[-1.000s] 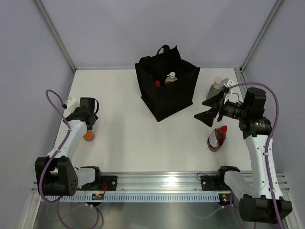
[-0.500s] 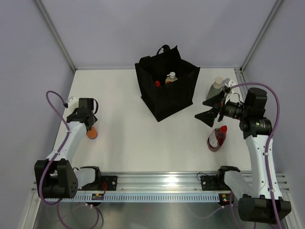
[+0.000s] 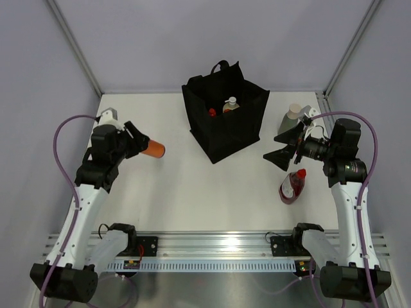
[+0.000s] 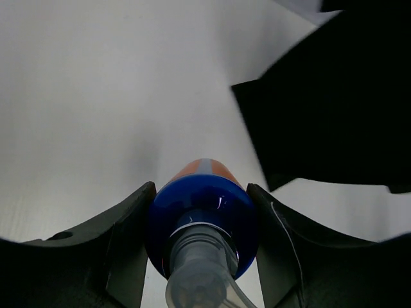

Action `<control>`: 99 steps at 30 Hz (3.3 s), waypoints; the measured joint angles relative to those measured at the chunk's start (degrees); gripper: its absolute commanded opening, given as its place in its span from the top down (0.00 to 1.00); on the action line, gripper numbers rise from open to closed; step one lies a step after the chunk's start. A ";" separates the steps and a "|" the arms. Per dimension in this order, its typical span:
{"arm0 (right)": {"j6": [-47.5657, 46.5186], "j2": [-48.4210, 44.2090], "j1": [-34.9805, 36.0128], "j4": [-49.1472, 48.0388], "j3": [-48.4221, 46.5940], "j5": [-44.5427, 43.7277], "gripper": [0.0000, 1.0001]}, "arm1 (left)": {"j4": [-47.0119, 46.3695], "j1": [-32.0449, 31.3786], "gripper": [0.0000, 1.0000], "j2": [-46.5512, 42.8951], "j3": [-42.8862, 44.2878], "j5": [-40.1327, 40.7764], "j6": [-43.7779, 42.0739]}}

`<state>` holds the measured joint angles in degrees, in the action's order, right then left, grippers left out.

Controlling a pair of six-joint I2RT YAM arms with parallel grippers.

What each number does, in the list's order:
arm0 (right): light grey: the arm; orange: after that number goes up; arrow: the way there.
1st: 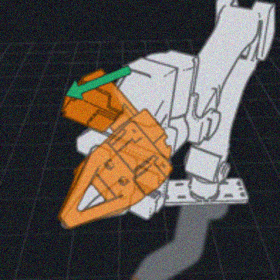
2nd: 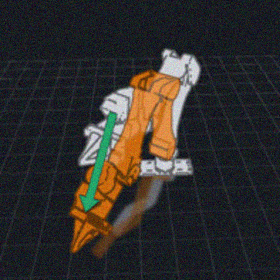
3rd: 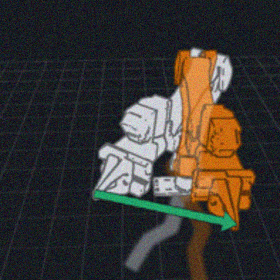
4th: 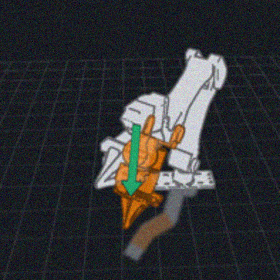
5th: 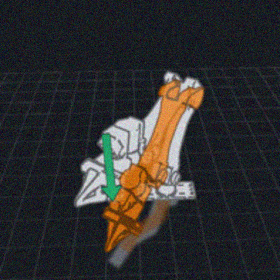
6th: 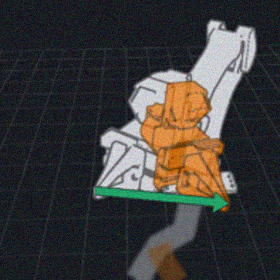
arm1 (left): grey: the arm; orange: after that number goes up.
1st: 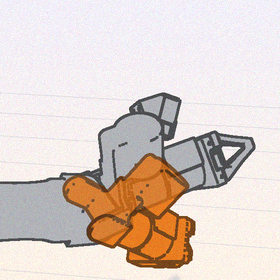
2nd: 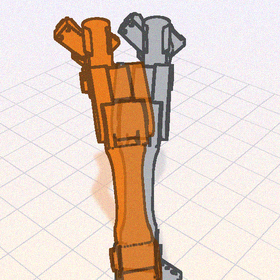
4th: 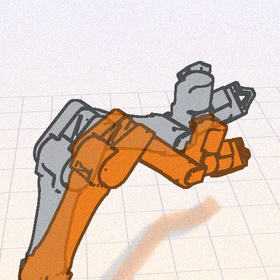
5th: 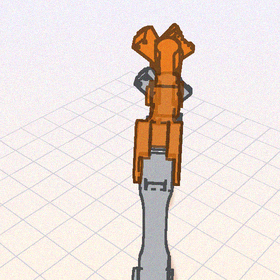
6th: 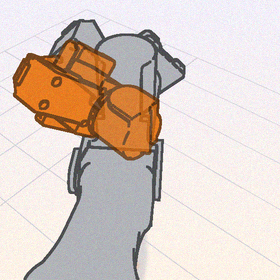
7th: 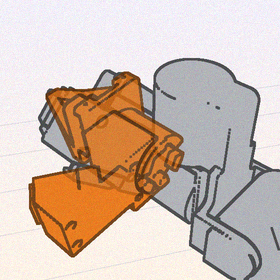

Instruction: Place the personal care products into the canvas bag

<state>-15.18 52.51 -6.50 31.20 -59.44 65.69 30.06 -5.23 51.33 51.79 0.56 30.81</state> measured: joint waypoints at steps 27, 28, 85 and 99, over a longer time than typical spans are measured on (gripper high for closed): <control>-0.07 0.04 -2.99 -0.13 1.18 0.50 0.01 | -8.74 -24.26 1.00 53.70 66.18 -4.48 -5.20; -0.07 0.07 -3.04 -0.13 1.20 0.52 0.01 | -8.15 -24.52 1.00 54.23 65.29 -4.61 -5.73; -1.44 3.04 -4.52 -0.09 1.88 0.83 0.01 | -5.62 -26.93 0.01 56.54 68.02 -9.31 -20.11; -1.44 4.46 -5.75 -0.09 2.05 0.81 0.01 | -6.88 -25.49 0.01 56.26 63.69 -12.98 -18.95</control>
<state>-16.62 56.97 -12.25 31.11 -57.39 66.50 23.18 -30.72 107.59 115.48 -12.43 11.86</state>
